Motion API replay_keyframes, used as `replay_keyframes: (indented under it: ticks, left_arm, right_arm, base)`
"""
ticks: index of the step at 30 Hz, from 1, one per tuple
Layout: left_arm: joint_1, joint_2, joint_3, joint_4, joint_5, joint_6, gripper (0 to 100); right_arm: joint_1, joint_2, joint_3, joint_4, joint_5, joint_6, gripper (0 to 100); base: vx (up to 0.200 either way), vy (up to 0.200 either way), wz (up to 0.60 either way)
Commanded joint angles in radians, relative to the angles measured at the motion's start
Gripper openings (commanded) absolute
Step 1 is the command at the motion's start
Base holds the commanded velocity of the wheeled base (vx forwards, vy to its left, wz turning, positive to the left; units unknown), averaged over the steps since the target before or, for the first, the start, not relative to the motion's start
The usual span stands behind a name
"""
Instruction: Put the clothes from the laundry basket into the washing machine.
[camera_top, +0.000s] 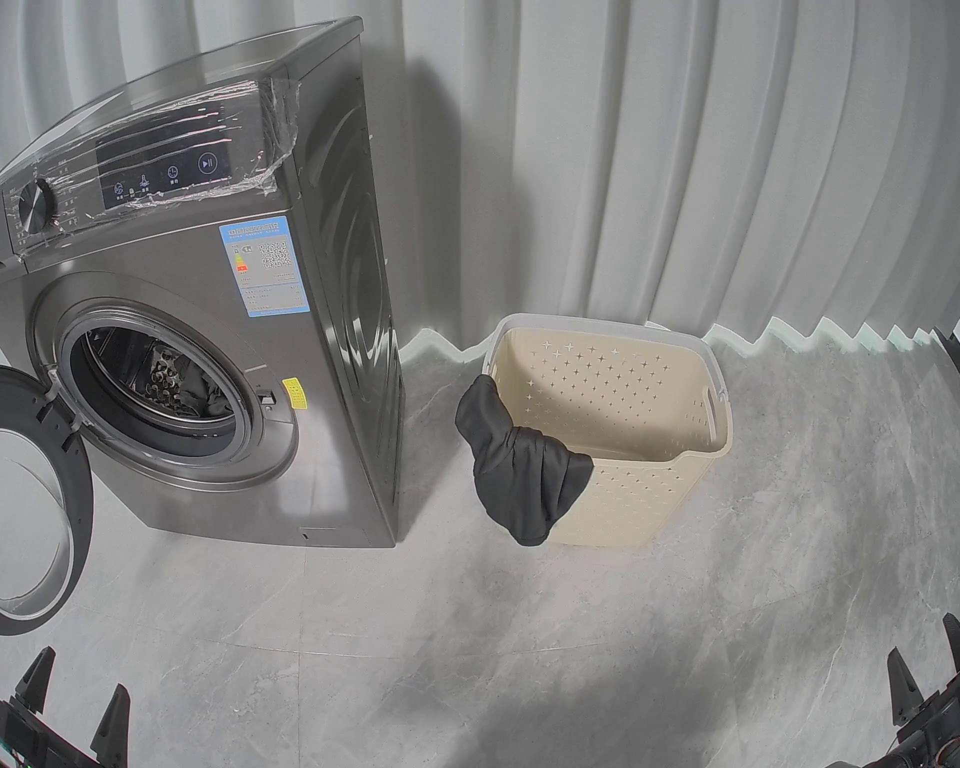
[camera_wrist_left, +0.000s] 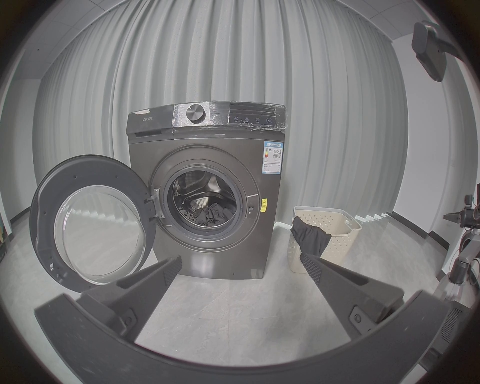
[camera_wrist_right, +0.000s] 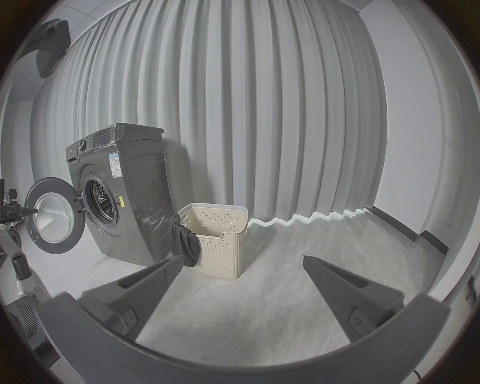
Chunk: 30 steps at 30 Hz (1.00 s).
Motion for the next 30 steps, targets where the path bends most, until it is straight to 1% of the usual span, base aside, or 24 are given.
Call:
replay_keyframes:
  ticks: [1, 5, 9, 10, 11, 12, 13, 14, 15, 16, 17, 19, 21, 22, 24, 26, 27, 30]
  left_arm:
    - [0.001, -0.016, 0.016, -0.001, 0.0, 0.0, 100]
    - [0.001, -0.016, 0.016, -0.001, 0.0, 0.0, 100]
    - [0.001, -0.016, 0.016, -0.001, 0.0, 0.0, 100]
    - [0.001, -0.016, 0.016, -0.001, 0.0, 0.0, 100]
    - [0.001, -0.016, 0.016, -0.001, 0.0, 0.0, 100]
    - [0.001, -0.016, 0.016, -0.001, 0.0, 0.0, 100]
    - [0.001, -0.016, 0.016, -0.001, 0.0, 0.0, 100]
    - [0.001, -0.016, 0.016, -0.001, 0.0, 0.0, 100]
    - [0.001, -0.016, 0.016, -0.001, 0.0, 0.0, 100]
    - [0.001, -0.016, 0.016, -0.001, 0.0, 0.0, 100]
    - [0.001, -0.016, 0.016, -0.001, 0.0, 0.0, 100]
    - [0.001, -0.016, 0.016, -0.001, 0.0, 0.0, 100]
    - [0.001, -0.016, 0.016, -0.001, 0.0, 0.0, 100]
    - [0.001, -0.016, 0.016, -0.001, 0.0, 0.0, 100]
    - [0.001, -0.016, 0.016, -0.002, 0.0, 0.001, 100]
    - [0.001, -0.016, 0.016, -0.001, 0.0, 0.001, 100]
    - [0.001, -0.016, 0.016, -0.001, 0.0, 0.001, 100]
    - [0.001, -0.016, 0.016, -0.001, 0.0, 0.003, 100]
  right_arm:
    - [0.0, -0.016, 0.012, 0.0, 0.0, 0.001, 100]
    - [0.0, -0.016, 0.012, 0.0, 0.002, -0.002, 100]
    - [0.0, -0.016, 0.013, -0.016, 0.019, 0.001, 100]
    - [0.001, -0.016, -0.021, -0.071, 0.025, 0.003, 100]
    - [0.003, -0.016, -0.079, -0.106, 0.028, 0.004, 100]
    - [0.006, -0.007, -0.142, -0.125, 0.031, 0.004, 100]
    - [0.012, 0.016, -0.191, -0.112, 0.036, 0.004, 100]
    - [0.013, 0.028, -0.205, -0.108, 0.039, 0.004, 100]
    - [0.027, 0.11, -0.258, -0.06, 0.065, 0.004, 100]
    - [0.036, 0.151, -0.271, -0.04, 0.085, 0.004, 100]
    - [0.05, 0.208, -0.271, -0.031, 0.115, 0.004, 100]
    - [0.076, 0.335, -0.265, -0.037, 0.161, 0.007, 100]
    - [0.099, 0.458, -0.271, -0.043, 0.194, 0.033, 100]
    - [0.107, 0.521, -0.277, -0.051, 0.201, 0.066, 100]
    - [0.11, 0.647, -0.295, -0.079, 0.204, 0.133, 100]
    - [0.11, 0.745, -0.306, -0.117, 0.204, 0.17, 100]
    - [0.113, 0.785, -0.306, -0.14, 0.203, 0.178, 100]
    - [0.119, 0.895, -0.295, -0.218, 0.201, 0.182, 100]
  base:
    - [0.0, 0.0, 0.0]
    - [0.0, 0.0, 0.0]
    - [0.2, 0.0, 0.0]
    - [0.2, 0.0, 0.0]
    - [0.2, 0.0, 0.0]
    - [0.2, 0.0, 0.0]
    - [0.2, 0.0, 0.0]
    - [0.2, 0.0, 0.0]
    - [0.2, 0.0, 0.0]
    - [0.2, 0.0, 0.0]
    - [0.2, 0.0, 0.0]
    - [0.0, 0.0, 0.0]
    - [0.0, 0.0, 0.0]
    - [0.0, 0.0, 0.0]
    - [0.0, 0.0, 0.0]
    - [0.0, 0.0, 0.0]
    - [0.0, 0.0, 0.0]
    - [0.0, 0.2, 0.0]
